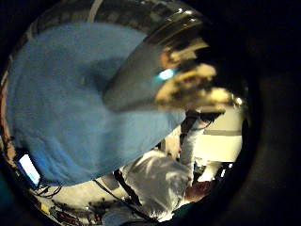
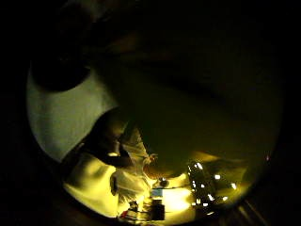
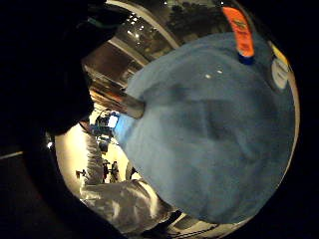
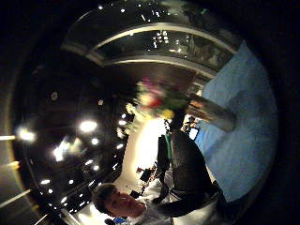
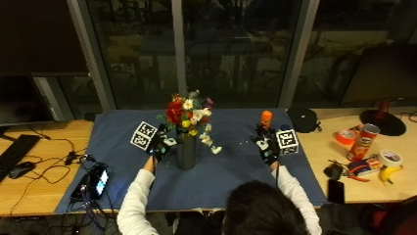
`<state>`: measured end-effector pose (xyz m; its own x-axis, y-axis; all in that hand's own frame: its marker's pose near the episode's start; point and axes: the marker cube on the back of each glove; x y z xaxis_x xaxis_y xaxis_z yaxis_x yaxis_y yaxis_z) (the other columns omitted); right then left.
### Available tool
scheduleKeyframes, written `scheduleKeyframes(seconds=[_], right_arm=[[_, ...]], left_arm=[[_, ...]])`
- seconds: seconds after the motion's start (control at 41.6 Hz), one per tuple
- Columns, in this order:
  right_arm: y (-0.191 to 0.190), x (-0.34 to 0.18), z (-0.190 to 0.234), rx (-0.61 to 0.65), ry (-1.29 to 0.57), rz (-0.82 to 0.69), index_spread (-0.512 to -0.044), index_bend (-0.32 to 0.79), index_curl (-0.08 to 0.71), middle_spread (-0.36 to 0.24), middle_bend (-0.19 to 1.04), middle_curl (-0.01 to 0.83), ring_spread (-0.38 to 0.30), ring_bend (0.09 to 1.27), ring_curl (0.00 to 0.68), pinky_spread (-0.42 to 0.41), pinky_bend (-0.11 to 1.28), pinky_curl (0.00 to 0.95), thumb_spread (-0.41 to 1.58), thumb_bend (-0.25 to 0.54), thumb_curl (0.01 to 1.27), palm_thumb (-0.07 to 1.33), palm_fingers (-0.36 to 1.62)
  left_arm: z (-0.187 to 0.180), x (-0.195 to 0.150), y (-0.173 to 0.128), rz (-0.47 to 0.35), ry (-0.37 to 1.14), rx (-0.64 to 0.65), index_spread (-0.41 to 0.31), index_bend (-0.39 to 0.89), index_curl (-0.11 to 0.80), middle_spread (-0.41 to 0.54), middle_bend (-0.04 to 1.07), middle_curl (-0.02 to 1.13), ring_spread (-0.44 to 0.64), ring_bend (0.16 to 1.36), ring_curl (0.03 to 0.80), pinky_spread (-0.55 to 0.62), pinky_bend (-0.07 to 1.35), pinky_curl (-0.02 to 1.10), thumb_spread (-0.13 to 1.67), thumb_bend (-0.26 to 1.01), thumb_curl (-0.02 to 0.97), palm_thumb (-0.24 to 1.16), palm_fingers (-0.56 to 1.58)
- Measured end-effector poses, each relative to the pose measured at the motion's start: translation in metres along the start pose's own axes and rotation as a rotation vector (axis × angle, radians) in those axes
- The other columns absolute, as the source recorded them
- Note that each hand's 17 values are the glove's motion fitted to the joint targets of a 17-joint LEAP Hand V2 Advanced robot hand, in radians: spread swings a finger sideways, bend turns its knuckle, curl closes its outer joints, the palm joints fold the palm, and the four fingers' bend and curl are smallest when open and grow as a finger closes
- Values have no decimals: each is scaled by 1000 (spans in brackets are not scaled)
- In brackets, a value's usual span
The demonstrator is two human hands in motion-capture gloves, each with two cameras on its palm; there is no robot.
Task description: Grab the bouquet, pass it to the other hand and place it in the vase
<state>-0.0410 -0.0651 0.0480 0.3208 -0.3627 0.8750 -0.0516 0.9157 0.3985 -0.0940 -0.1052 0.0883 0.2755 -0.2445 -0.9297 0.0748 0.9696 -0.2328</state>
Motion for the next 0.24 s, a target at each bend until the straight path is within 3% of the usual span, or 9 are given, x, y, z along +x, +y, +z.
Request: scheduleKeyframes(seconds=[0.072,0.12,0.24], right_arm=[[10,7,-9,40,37,94,-374,160,248,-70,176,329,-21,454,303,232,587,332,1047,-10,408,511,246],[16,9,-11,16,-9,103,-373,156,250,-66,175,326,-21,451,303,232,582,332,1048,-11,411,525,249],[28,15,-13,-29,-126,245,-367,161,261,-64,172,319,-14,442,301,229,563,329,1054,-8,426,577,256]], left_arm=[[2,-14,35,-75,-58,7,159,14,322,247,258,386,281,612,360,293,495,375,800,6,587,555,-231],[1,-19,51,-57,-95,12,184,21,292,308,219,350,340,603,339,349,489,358,838,38,590,636,-231],[-5,-30,63,-15,-121,32,218,27,232,405,182,313,441,594,316,440,475,338,914,29,574,679,-226]])
